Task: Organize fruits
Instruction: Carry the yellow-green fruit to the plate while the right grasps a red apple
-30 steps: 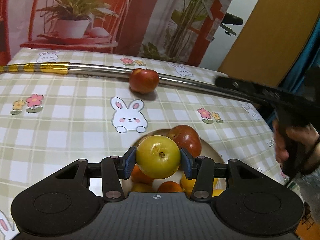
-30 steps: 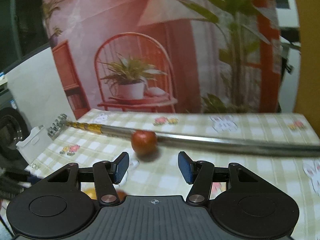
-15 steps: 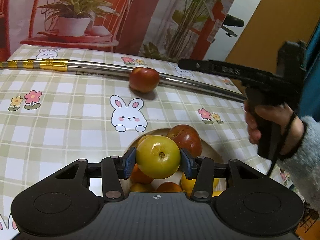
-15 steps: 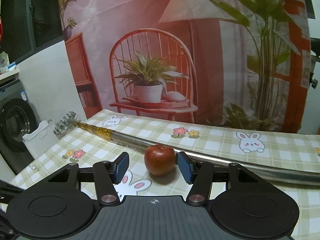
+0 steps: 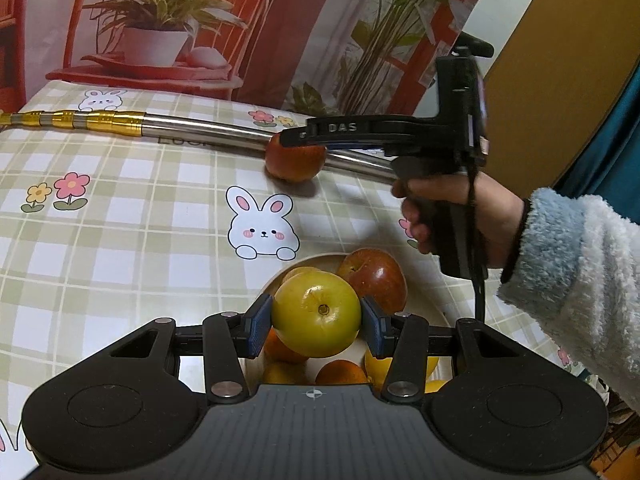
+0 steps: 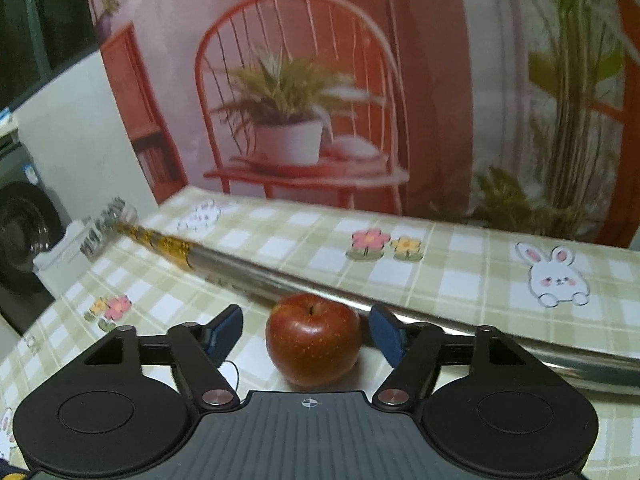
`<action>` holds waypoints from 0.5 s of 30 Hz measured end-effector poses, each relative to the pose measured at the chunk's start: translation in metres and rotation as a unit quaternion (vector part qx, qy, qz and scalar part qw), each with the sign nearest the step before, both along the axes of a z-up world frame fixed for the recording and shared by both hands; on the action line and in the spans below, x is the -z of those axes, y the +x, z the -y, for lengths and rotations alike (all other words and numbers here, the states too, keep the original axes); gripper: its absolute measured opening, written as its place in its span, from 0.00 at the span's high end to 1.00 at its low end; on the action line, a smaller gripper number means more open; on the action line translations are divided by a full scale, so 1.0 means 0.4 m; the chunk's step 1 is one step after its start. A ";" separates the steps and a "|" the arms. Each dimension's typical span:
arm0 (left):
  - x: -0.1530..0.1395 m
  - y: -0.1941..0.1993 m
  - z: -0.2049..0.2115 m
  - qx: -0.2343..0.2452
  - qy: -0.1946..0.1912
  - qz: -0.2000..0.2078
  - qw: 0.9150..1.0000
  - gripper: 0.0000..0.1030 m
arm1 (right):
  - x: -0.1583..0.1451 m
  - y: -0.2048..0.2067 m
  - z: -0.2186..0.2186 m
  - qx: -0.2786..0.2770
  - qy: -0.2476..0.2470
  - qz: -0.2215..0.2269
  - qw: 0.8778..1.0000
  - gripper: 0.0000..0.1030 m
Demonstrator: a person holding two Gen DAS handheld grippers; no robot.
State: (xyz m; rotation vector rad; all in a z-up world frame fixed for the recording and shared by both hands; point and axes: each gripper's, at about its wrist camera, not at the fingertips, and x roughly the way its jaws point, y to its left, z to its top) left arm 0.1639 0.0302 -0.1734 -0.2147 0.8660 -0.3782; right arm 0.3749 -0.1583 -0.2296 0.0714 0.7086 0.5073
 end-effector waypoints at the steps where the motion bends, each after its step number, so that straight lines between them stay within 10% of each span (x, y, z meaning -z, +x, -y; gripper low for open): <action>1: 0.000 0.001 -0.001 0.000 -0.001 0.000 1.000 0.52 | 0.007 0.007 -0.008 -0.001 0.000 -0.005 1.000 0.34; 15: 0.003 -0.009 -0.012 0.001 -0.010 -0.003 1.000 0.52 | 0.047 0.022 -0.023 0.006 -0.010 -0.034 0.999 0.44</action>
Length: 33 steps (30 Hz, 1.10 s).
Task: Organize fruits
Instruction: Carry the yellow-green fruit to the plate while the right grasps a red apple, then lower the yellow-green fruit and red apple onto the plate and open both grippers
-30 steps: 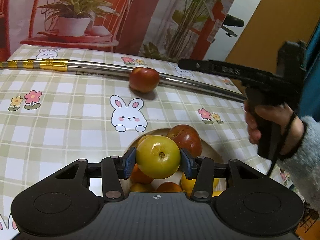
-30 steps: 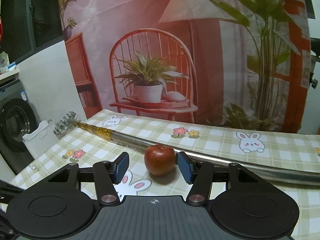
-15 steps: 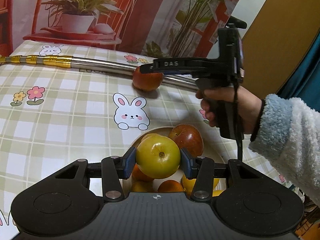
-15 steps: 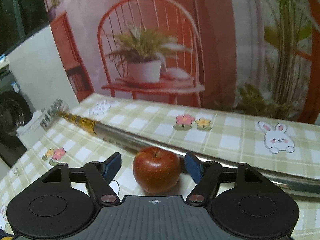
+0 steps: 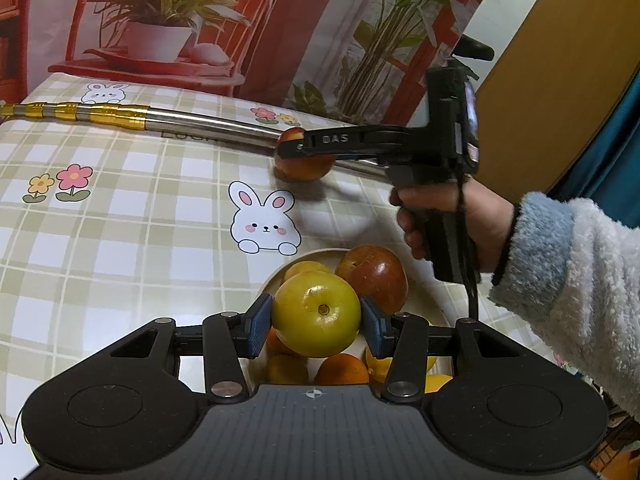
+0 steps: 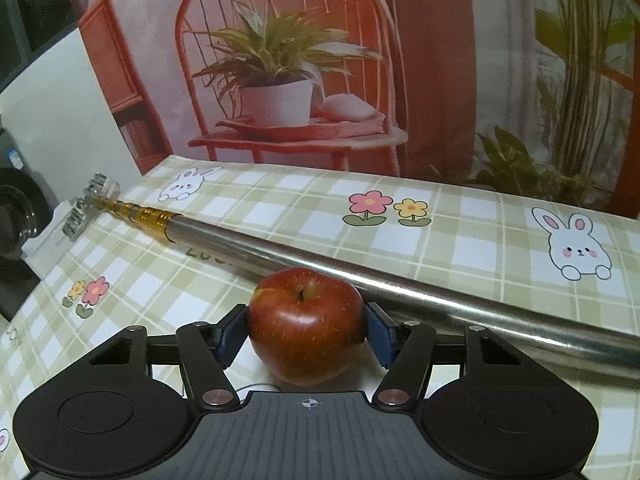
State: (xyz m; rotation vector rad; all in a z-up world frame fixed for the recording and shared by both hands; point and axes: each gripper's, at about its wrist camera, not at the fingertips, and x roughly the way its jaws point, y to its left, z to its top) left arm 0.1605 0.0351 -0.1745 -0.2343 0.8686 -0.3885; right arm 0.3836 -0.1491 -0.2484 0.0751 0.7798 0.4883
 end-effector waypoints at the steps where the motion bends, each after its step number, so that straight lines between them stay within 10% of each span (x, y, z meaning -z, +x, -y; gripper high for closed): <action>1: 0.000 0.001 0.001 0.002 0.000 0.000 1.000 0.52 | -0.006 -0.014 0.006 0.000 0.003 0.005 1.000 0.44; 15: 0.012 0.006 0.050 0.032 0.012 -0.007 0.999 0.52 | -0.124 -0.304 0.193 0.021 0.098 0.082 0.992 0.44; 33: 0.033 0.034 0.104 0.042 0.037 -0.030 0.998 0.52 | -0.073 -0.553 0.314 0.079 0.107 0.093 0.987 0.44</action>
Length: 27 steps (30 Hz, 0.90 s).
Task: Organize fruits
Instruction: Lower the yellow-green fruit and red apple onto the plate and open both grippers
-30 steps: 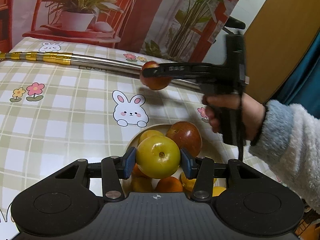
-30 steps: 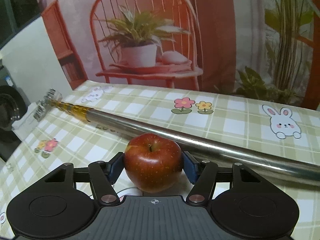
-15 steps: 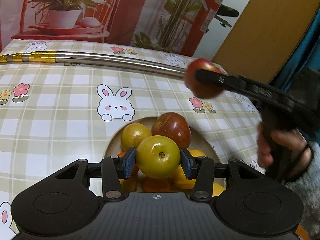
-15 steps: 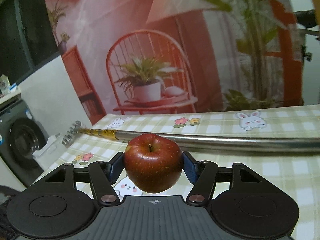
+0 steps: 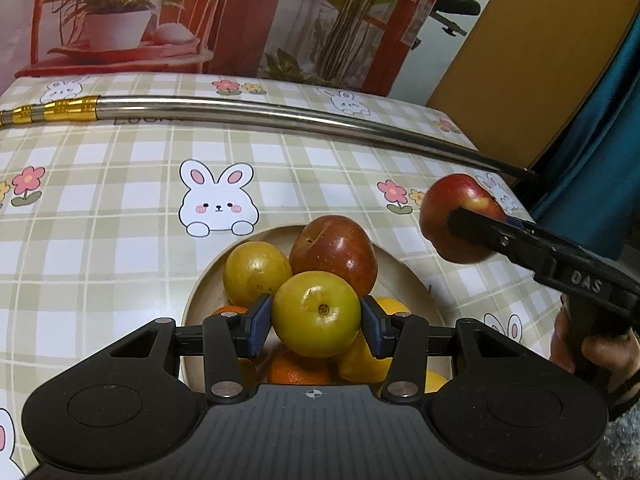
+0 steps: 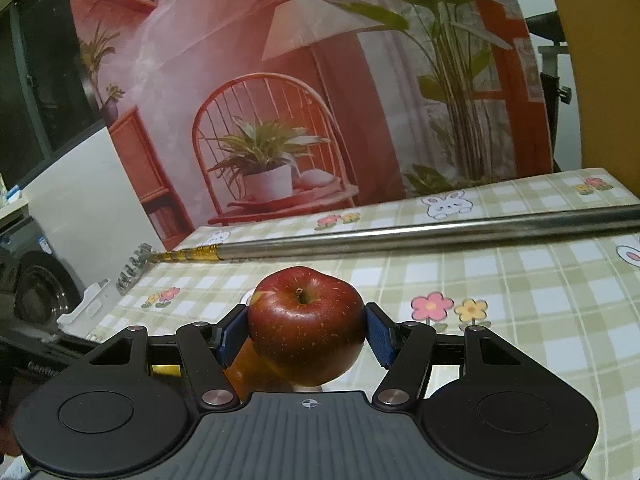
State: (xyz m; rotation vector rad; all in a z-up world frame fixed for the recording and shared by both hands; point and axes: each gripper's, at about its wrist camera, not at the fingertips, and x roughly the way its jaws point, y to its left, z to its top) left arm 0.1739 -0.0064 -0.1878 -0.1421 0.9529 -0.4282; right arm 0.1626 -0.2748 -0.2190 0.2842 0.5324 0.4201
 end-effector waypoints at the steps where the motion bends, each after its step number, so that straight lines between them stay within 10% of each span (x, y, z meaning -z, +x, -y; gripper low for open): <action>1: 0.003 0.001 0.000 -0.002 -0.001 -0.003 1.000 0.52 | 0.001 -0.004 0.000 -0.001 -0.001 0.000 1.000 0.44; 27: -0.043 -0.042 -0.034 -0.035 -0.003 0.040 0.999 0.44 | 0.022 -0.044 -0.043 -0.004 -0.032 -0.034 0.999 0.44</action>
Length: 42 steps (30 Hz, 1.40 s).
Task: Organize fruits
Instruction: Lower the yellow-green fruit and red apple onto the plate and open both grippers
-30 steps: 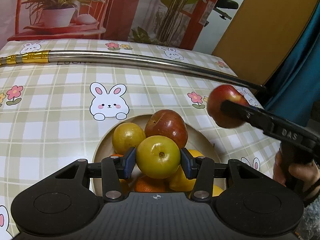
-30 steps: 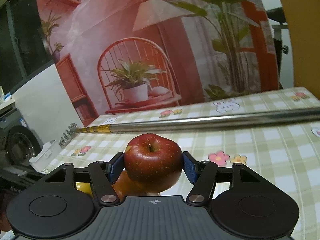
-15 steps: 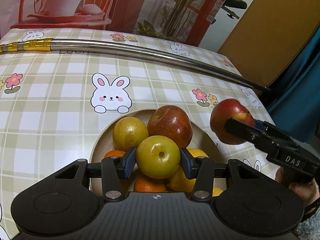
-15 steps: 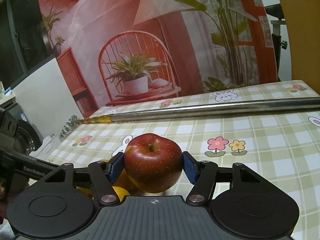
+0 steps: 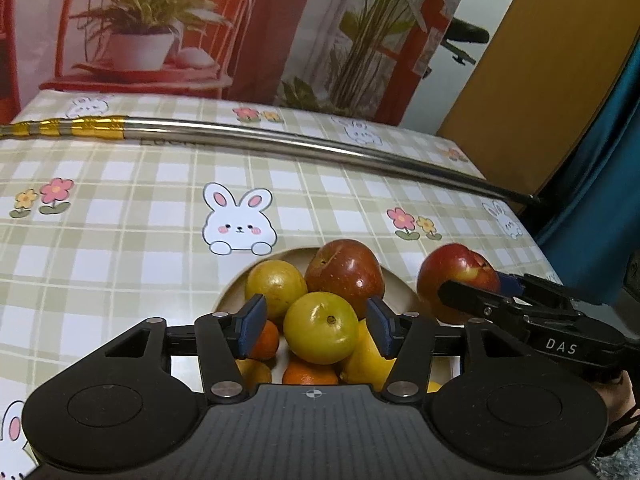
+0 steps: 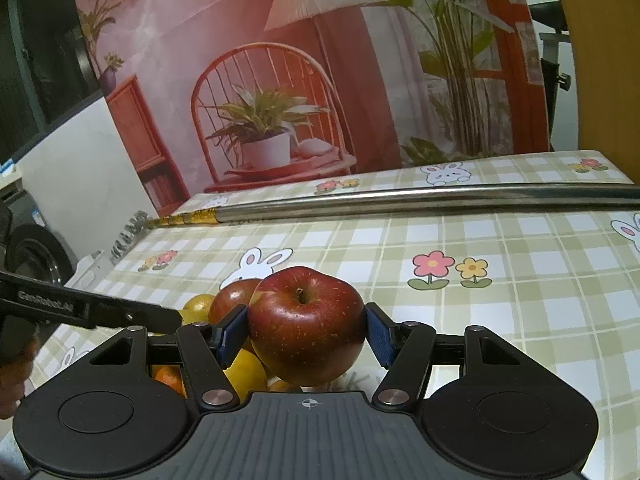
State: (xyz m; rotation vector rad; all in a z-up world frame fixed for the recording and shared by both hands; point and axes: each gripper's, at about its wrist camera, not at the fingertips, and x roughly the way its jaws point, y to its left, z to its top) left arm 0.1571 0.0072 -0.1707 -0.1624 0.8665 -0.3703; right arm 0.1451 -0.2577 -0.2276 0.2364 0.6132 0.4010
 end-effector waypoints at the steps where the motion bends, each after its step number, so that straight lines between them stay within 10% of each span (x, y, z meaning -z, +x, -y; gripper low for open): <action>1: -0.002 -0.005 -0.003 -0.003 0.001 0.002 1.000 0.44 | -0.003 -0.004 -0.002 0.001 -0.003 -0.001 1.000 0.44; 42: -0.014 -0.093 -0.064 -0.050 -0.021 0.025 0.998 0.35 | 0.028 0.049 -0.089 0.027 -0.032 -0.065 0.997 0.43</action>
